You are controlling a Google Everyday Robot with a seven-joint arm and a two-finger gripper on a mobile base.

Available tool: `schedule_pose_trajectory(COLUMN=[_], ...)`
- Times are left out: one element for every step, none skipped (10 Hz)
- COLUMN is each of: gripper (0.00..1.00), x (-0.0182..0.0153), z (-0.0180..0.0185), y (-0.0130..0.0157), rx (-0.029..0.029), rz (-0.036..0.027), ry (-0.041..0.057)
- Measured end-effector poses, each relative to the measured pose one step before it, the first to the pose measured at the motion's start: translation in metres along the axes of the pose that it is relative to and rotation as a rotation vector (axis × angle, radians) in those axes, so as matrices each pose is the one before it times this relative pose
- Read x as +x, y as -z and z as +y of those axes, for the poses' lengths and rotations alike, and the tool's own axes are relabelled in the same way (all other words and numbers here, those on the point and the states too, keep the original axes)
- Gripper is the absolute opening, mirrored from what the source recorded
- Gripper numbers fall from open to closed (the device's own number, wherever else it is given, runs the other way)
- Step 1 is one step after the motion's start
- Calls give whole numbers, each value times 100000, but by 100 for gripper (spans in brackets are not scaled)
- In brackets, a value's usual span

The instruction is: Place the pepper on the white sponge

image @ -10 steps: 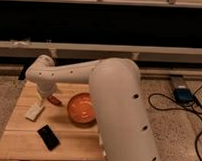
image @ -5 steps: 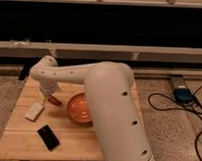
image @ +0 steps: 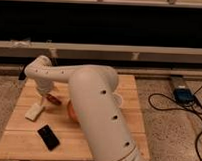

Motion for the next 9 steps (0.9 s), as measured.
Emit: schedule_pose_trajectory(gripper=[80,76,70,60,49,40,29,20,8], x=[145,167,-4,-163,-206,-92,-97,-319,-520], z=[164,76,278,458,381,95,-63,173,267], y=[-445,-675,-260,-176,-175,-77,-102,-65,-18], rx=[-224,-179,-117,-60,-34,49,51,-104,-283], rz=[-1378,-2126,-889,-940,-909,-685,-561,-494,-579], ry=[-28,-120,-632,-1131,-922,-410,-279,-537,-589])
